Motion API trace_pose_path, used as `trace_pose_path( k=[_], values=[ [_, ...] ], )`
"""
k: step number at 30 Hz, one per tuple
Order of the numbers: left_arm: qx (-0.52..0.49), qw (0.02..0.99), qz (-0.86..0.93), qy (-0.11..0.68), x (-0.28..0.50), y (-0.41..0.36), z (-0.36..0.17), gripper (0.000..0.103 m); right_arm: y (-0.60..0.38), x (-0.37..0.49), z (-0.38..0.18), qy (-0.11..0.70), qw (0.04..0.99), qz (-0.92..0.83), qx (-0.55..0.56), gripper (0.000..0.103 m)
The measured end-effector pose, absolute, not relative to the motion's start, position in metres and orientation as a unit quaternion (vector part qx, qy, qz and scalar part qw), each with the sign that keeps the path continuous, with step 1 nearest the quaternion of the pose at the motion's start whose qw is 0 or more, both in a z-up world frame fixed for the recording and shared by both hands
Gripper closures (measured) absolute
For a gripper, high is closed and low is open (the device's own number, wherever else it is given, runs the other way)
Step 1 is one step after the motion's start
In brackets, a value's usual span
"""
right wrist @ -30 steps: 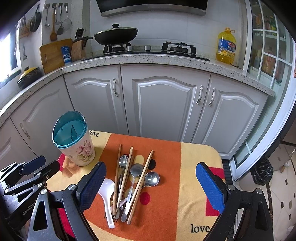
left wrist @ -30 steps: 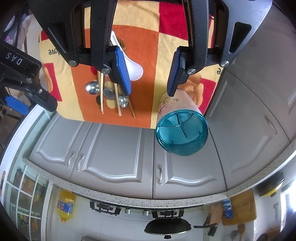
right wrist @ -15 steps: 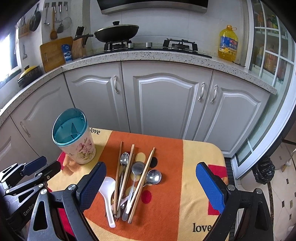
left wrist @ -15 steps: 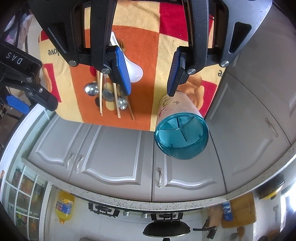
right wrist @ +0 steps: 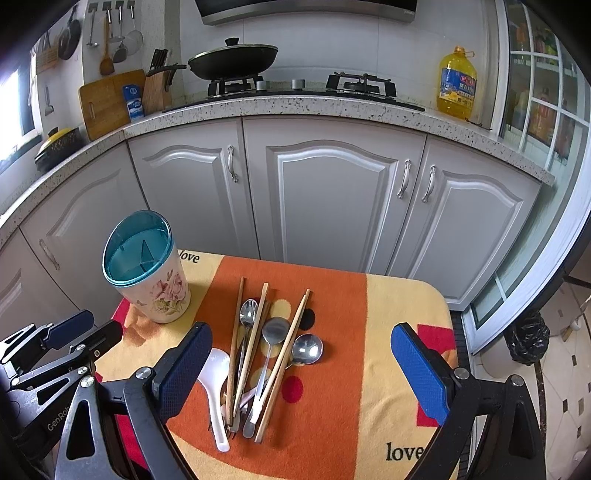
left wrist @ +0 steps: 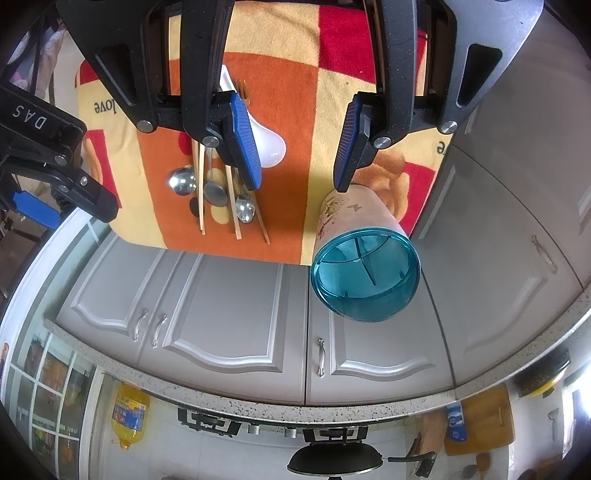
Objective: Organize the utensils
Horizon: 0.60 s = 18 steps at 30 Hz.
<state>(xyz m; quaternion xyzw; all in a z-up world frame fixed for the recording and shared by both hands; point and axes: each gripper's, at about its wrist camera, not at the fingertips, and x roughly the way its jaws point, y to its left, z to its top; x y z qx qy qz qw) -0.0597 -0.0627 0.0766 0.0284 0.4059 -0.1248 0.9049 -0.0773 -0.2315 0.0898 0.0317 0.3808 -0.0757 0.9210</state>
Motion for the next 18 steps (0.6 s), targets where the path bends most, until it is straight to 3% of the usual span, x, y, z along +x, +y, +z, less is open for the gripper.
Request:
trace_pose_path(
  k=[18],
  values=[
    [0.027, 0.902, -0.125, 0.412, -0.0589, -0.0627, 0.0734, 0.063, -0.2337, -0.0761, 0.0835, 0.391, 0.917, -0.075, 0.033, 0.006]
  ],
)
